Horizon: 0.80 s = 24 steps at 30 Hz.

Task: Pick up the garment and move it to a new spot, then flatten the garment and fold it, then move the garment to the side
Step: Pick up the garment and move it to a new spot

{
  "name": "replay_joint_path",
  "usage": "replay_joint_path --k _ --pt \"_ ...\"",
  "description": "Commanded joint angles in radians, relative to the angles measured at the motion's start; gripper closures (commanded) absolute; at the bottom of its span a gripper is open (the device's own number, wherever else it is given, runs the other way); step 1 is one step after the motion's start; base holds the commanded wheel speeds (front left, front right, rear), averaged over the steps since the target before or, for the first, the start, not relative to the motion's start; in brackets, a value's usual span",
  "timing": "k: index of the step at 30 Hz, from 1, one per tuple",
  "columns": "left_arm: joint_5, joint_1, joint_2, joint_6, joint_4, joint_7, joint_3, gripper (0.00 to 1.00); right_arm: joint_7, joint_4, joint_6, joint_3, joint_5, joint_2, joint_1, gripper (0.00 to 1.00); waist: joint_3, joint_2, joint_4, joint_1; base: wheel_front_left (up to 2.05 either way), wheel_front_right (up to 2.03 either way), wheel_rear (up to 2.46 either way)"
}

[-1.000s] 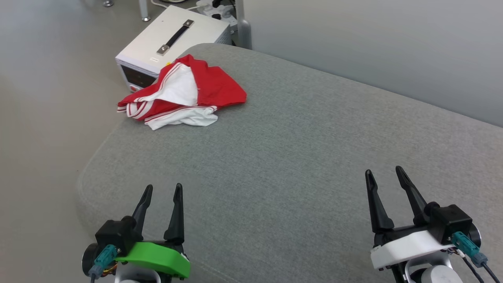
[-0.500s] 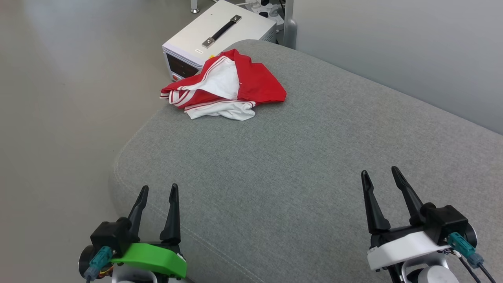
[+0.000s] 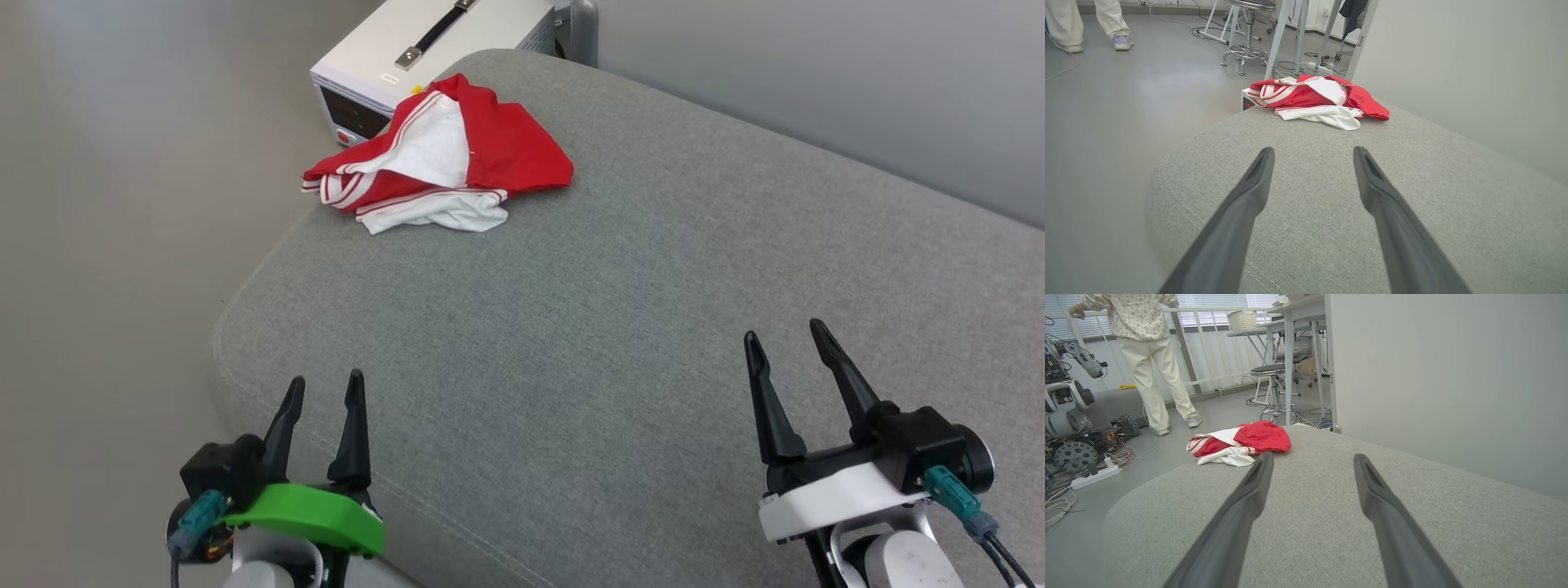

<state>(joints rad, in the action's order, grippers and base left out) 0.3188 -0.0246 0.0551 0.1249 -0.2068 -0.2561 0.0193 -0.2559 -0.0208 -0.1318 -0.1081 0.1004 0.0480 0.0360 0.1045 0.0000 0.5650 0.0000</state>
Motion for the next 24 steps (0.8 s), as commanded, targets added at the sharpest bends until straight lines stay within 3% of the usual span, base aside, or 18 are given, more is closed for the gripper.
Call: replay_joint_path --k 1,4,10,18,24 --pt "-0.005 -0.052 0.003 0.006 -0.005 -0.006 -0.001 0.0 -0.006 0.013 0.001 -0.004 -0.016 0.002 0.025 0.0 0.068 0.0 -0.039 0.0 0.0 0.0 0.0" --pt "0.022 -0.125 0.034 0.006 -0.03 -0.006 0.017 0.0 -0.006 0.034 0.001 -0.001 -0.044 0.002 0.047 0.0 0.131 0.0 -0.069 0.0 0.0 0.0 0.0" --pt "0.15 -0.349 0.192 0.006 -0.12 0.022 0.098 0.0 0.001 0.079 0.001 -0.004 -0.112 0.003 0.085 0.0 0.24 0.0 -0.136 0.0 0.0 0.0 0.0" --pt "0.439 -0.639 0.47 0.006 -0.189 0.329 0.206 0.0 0.042 0.177 0.001 -0.016 -0.137 0.005 0.138 0.0 0.37 0.0 -0.246 0.0 0.0 0.0 0.0" --pt "0.626 -0.796 0.589 0.006 -0.287 0.613 0.232 0.0 0.058 0.224 0.001 -0.009 -0.141 0.005 0.152 0.0 0.445 0.0 -0.312 0.0 0.0 0.0 0.0"
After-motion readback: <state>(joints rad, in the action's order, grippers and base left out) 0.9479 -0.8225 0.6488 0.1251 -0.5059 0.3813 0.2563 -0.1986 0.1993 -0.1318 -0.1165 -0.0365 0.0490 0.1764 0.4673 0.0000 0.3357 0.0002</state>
